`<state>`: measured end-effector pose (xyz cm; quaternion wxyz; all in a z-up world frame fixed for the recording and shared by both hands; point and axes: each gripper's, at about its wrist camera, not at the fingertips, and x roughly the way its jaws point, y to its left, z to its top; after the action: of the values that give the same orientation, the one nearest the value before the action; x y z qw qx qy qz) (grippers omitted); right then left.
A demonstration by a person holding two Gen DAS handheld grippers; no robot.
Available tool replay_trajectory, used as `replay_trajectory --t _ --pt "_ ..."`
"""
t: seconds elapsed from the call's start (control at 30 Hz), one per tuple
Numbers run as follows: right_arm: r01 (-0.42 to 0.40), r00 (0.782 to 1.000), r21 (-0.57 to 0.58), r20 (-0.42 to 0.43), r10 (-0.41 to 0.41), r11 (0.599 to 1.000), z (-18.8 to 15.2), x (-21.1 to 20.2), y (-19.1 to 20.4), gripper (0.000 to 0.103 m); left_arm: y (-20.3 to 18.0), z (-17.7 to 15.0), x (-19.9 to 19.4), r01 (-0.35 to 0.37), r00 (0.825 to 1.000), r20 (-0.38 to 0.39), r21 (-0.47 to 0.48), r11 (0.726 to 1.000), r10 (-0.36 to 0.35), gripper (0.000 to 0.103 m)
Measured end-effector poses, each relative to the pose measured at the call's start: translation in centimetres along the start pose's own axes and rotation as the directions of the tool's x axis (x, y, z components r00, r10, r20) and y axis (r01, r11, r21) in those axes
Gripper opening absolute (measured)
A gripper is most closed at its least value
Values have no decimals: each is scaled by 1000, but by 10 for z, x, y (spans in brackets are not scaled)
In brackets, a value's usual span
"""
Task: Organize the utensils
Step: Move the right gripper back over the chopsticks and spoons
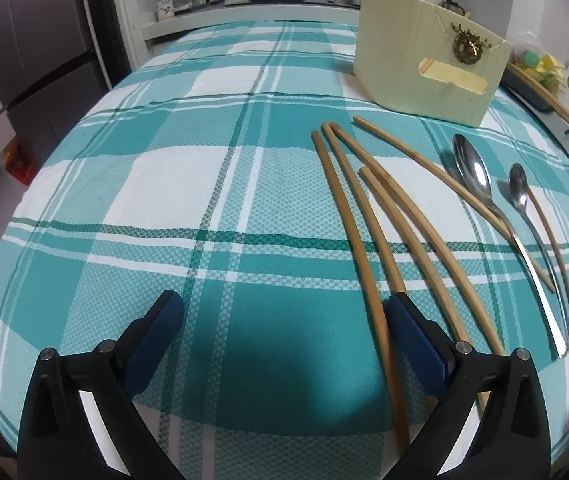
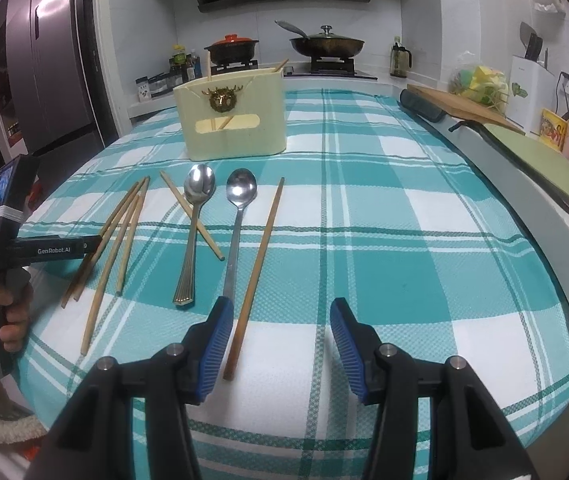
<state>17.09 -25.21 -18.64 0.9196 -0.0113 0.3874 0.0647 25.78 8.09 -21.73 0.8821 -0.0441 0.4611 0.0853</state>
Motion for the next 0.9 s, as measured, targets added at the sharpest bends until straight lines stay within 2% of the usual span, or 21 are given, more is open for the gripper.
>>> replay_trajectory --t 0.1,0.2,0.23,0.4,0.47,0.67,0.9 --pt "-29 999 -2 -23 29 1000 8 10 1 51 0 -2 -1 1 1000 4 -1 1000 -1 102" --pt "-49 998 7 -40 49 999 23 23 1 46 0 -2 -2 1 1000 8 -1 1000 -1 102" --pt "-42 998 16 -47 43 999 29 28 0 43 0 -3 -2 0 1000 9 -1 1000 0 102" --pt "-25 997 -4 -73 24 1000 56 58 3 41 0 -3 -2 1 1000 10 0 1000 -1 102" --pt "-16 997 -22 -70 14 1000 63 67 7 38 0 -3 -2 0 1000 10 0 1000 0 102" --pt "32 993 -84 -107 -41 996 64 96 13 25 0 -3 -2 1 1000 10 -1 1000 -1 103" --pt "43 991 -93 -121 -54 995 60 101 14 24 0 -3 -1 0 1000 10 -1 1000 0 103"
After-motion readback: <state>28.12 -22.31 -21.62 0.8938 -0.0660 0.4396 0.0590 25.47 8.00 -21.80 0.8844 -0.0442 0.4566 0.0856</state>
